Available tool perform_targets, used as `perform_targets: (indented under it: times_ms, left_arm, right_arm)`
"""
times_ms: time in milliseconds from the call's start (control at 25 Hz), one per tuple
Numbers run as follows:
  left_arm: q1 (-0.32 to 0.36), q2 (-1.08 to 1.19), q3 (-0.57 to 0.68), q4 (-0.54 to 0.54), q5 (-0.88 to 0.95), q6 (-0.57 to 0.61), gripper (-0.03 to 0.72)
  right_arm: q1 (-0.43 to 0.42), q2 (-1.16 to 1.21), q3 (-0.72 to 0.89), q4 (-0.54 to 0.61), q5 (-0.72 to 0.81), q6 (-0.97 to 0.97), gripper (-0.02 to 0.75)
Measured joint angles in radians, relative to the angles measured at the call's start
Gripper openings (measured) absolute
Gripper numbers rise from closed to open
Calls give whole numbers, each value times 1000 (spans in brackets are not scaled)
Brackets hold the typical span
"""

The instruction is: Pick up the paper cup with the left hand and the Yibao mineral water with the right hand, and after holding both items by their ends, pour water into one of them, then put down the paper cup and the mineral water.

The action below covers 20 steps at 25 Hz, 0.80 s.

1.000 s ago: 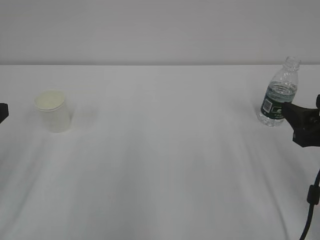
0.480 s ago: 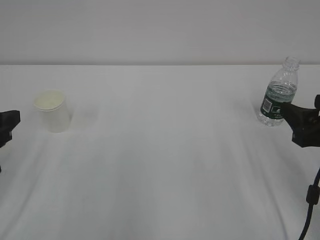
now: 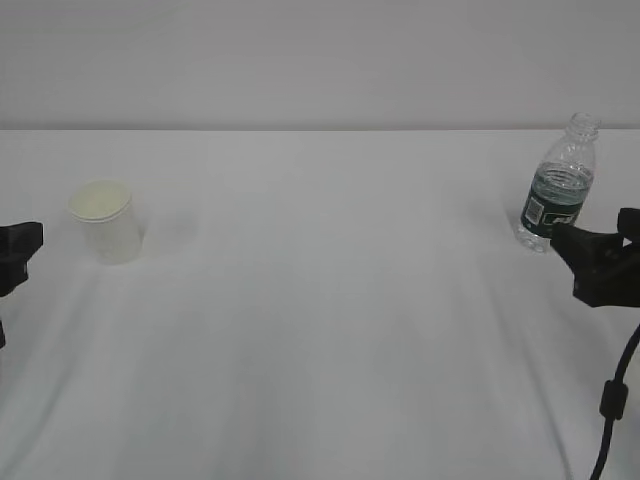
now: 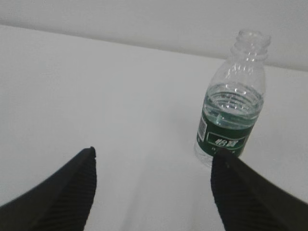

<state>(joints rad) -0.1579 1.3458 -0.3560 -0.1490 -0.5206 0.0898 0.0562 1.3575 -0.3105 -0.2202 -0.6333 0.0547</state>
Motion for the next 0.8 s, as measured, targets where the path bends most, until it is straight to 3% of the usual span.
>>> perform_targets:
  times_ms: [320,600,800]
  left_arm:
    - [0,0,67,0,-101,0,538]
    - [0,0,92,-2,-133,-19,534]
    - [0,0,124,-2,-169,-42,533]
  right_arm:
    - [0,180,6,8,-194,13,561]
    - [0,266,121,123,-478,5,561]
    - [0,303,165,186,-497,1,561]
